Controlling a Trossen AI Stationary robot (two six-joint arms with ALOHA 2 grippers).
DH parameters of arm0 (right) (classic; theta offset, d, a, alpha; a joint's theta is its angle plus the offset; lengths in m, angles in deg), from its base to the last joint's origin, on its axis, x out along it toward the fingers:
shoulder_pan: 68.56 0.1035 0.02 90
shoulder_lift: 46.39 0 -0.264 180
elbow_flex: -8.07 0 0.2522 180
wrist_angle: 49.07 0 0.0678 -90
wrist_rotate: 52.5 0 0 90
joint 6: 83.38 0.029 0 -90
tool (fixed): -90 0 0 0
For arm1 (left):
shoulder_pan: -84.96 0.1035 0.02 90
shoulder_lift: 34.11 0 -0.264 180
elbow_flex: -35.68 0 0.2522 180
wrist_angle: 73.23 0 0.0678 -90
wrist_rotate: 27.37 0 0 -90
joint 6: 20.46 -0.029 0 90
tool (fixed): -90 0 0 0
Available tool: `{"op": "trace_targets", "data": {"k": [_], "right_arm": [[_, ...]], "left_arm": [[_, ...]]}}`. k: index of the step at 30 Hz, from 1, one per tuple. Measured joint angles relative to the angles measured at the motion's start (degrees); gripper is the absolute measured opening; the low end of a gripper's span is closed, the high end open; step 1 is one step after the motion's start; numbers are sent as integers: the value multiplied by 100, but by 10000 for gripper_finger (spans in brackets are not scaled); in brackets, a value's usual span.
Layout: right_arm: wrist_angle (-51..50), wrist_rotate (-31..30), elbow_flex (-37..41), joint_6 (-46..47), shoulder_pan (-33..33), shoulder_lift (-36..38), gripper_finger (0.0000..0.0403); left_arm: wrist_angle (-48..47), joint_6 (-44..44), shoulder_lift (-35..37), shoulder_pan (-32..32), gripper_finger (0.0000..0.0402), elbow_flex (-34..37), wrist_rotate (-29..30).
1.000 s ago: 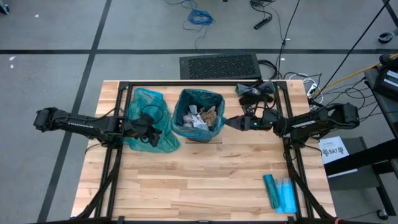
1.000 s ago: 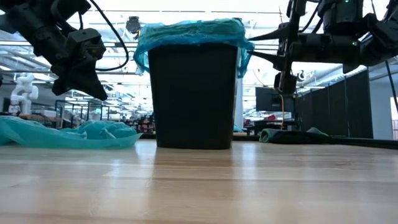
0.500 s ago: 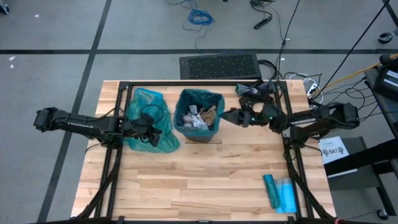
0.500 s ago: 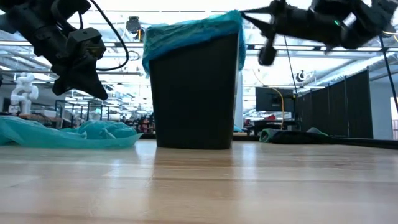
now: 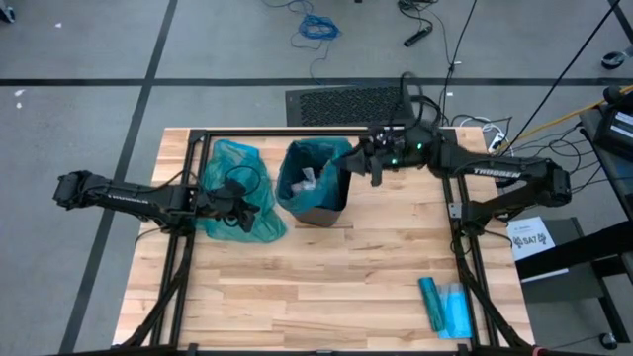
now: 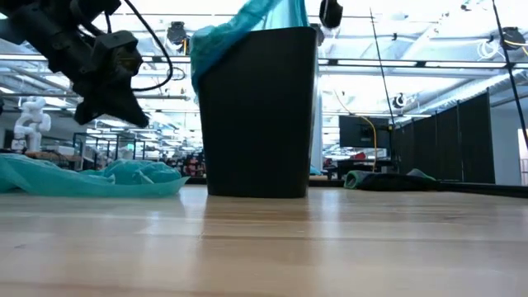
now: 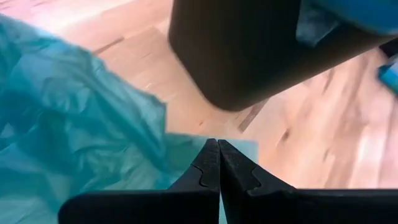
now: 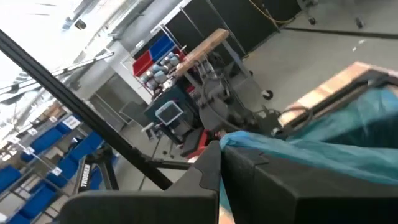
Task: Place trash/remove bag and relplace
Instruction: Remove the trash bag from the trash bin
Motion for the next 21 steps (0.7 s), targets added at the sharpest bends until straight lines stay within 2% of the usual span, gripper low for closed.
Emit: {"op": "trace_targets", "data": {"k": [4, 9, 21], "right_arm": [[-589, 17, -640, -298, -95, -74, 0], [-676, 19, -1105, -499, -118, -212, 0], [-546, 140, -1184, -516, -9, -282, 0]], "left_arm": [[335, -2, 2, 0, 0, 0, 0], [322, -7, 2, 2, 0, -1, 1], [285, -7, 0, 2, 0, -2, 13]]}}
